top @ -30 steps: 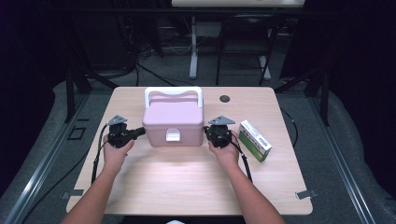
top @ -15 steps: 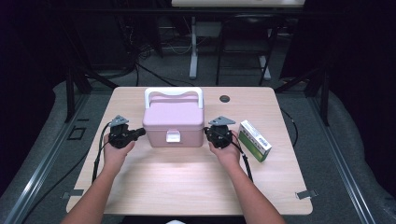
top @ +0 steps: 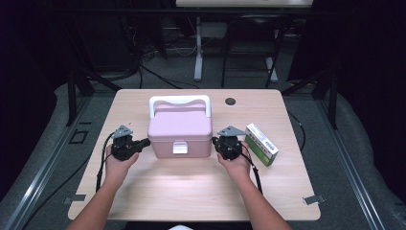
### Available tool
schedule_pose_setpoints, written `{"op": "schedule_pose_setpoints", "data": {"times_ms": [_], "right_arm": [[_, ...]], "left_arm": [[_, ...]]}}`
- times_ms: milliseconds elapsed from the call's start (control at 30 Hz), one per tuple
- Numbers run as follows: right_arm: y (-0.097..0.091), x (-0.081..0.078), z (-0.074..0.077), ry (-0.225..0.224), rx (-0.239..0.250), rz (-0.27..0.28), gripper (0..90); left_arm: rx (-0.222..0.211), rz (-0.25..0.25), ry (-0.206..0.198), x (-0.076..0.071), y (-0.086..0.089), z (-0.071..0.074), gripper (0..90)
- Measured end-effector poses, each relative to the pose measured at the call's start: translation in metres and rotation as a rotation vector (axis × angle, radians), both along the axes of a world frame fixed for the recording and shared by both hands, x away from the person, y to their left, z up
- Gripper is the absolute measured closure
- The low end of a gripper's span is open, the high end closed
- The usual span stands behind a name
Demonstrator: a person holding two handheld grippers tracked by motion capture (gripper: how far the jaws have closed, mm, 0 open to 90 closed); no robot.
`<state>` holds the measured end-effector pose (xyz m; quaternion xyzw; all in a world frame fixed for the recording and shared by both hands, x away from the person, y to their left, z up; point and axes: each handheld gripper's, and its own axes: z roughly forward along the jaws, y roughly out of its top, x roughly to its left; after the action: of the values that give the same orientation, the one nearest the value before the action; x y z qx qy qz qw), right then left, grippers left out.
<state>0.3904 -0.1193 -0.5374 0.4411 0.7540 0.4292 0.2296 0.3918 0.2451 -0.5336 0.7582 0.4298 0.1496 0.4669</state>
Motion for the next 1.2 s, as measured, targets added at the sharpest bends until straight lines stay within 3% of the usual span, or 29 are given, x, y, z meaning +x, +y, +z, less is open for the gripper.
{"op": "schedule_pose_setpoints", "data": {"times_ms": [133, 300, 433, 500, 567, 733, 1200], "right_arm": [[-0.003, -0.008, 0.002, 0.029, 0.019, 0.009, 90.0], [-0.005, -0.003, -0.003, 0.006, 0.005, 0.003, 90.0], [-0.008, 0.003, 0.002, 0.009, 0.075, 0.011, 90.0], [-0.006, 0.003, 0.004, 0.002, 0.066, 0.002, 90.0], [-0.004, 0.000, 0.005, -0.013, 0.021, -0.008, 90.0], [-0.007, -0.014, 0.007, -0.003, 0.004, -0.002, 90.0], [-0.007, -0.051, 0.010, -0.012, -0.043, 0.022, 90.0]], "left_arm": [[-0.012, 0.009, 0.001, 0.001, 0.001, 0.000, 90.0], [-0.005, 0.014, 0.008, 0.007, 0.000, -0.003, 90.0], [-0.023, 0.015, 0.007, 0.011, 0.000, -0.001, 90.0], [-0.019, 0.010, 0.001, 0.010, -0.002, 0.000, 90.0], [-0.013, 0.008, -0.004, 0.006, -0.004, 0.000, 90.0], [-0.014, -0.023, 0.010, -0.013, -0.006, 0.001, 90.0], [-0.008, -0.010, 0.031, -0.039, -0.008, 0.003, 90.0]]}}
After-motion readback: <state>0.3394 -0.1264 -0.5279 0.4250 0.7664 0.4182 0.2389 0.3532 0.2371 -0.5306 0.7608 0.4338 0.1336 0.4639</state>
